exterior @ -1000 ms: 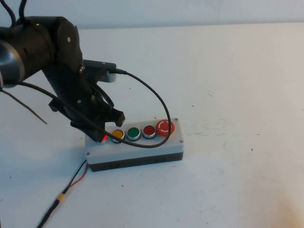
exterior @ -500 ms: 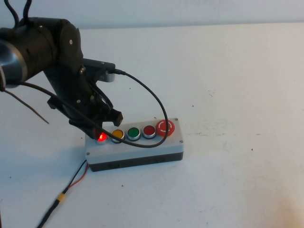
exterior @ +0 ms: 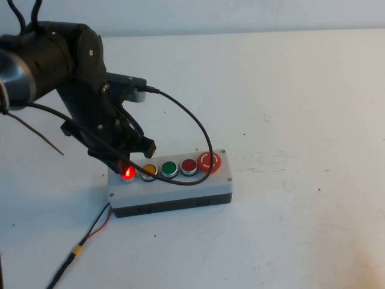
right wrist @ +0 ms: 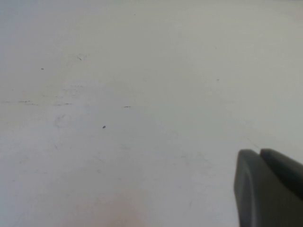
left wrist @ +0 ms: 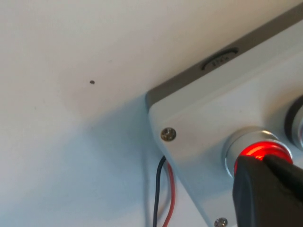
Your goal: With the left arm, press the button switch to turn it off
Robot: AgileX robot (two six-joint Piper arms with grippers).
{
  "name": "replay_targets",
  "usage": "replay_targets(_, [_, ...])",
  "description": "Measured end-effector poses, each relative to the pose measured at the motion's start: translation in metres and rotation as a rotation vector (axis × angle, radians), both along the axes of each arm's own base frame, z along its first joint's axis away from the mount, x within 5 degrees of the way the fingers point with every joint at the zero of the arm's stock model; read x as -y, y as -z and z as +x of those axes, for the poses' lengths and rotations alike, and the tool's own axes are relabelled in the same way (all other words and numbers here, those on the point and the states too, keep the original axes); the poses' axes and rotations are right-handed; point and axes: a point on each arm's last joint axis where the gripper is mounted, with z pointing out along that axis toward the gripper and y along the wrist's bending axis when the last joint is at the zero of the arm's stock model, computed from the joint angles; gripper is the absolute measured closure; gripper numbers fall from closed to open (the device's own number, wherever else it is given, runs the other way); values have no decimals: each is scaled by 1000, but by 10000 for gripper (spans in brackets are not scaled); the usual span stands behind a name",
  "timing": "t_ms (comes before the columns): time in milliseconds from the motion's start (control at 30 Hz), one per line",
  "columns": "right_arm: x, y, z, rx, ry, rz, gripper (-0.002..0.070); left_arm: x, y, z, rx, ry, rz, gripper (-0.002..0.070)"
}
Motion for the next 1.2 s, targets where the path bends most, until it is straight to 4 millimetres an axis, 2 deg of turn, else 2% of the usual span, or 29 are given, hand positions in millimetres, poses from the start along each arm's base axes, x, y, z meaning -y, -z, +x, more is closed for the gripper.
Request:
replay_targets(400, [0, 0, 0, 0, 0, 0, 692, 1, 6, 2, -27, 8, 12, 677])
replay_targets(533, [0, 0, 0, 0, 0, 0, 692, -1, -4, 0, 17, 27, 5, 677])
replay_targets(633, [0, 0, 0, 0, 0, 0, 693, -1, -23, -8, 103, 36, -25, 677])
replay_targets(767, [0, 0, 0, 0, 0, 0, 692, -2, -67, -35, 319, 59, -118, 677])
replay_targets(867, [0, 0, 0, 0, 0, 0, 692, -10, -88, -64, 463, 63, -195, 677])
replay_targets(1000, [0, 0, 0, 0, 0, 0, 692, -29, -90, -105, 603, 46, -266, 677])
replay_targets(1200, [0, 0, 0, 0, 0, 0, 692, -57, -73, -161, 849, -12, -409, 677])
